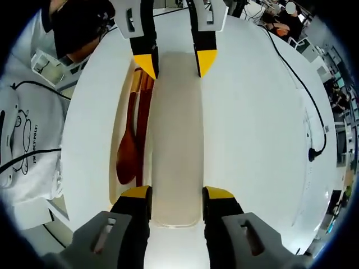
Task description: Arrange the utensils inside the cutlery case until each visible utensil rests in its matching compartment.
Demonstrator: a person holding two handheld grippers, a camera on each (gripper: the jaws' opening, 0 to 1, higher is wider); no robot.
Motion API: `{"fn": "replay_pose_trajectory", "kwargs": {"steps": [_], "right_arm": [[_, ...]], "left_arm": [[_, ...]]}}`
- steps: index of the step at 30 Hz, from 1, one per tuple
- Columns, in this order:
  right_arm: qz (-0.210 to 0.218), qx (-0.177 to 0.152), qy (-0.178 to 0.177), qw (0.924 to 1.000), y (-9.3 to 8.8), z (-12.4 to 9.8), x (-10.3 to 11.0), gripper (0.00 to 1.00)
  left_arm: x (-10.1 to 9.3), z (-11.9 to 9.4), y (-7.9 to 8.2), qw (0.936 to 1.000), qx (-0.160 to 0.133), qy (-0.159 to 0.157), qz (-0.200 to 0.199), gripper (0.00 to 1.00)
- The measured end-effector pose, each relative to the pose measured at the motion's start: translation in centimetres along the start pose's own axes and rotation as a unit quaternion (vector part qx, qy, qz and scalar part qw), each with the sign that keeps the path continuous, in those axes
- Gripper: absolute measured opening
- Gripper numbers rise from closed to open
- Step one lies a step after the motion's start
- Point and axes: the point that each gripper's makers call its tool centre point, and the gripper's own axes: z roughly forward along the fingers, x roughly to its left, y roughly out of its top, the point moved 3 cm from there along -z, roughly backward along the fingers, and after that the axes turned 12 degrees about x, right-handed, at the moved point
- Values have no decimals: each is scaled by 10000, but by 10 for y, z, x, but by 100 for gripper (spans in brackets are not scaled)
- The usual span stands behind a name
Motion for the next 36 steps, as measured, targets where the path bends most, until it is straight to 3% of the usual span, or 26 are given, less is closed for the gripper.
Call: {"fn": "replay_pose_trajectory", "kwargs": {"steps": [17, 21, 27, 36], "right_arm": [[11, 31, -252, 9997, 1, -20, 40, 36], [11, -20, -268, 9996, 3, -20, 45, 34], [31, 41, -121, 9999, 1, 3, 55, 35], [23, 51, -57, 10000, 5, 3, 56, 35]], "left_arm": [[-37, -24, 0, 9997, 93, 225, 62, 36], [-42, -21, -1, 9995, 183, 253, 95, 36], [-52, -3, -1, 9999, 118, 56, 72, 36], [-52, 4, -6, 10000, 80, 3, 53, 36]]}}
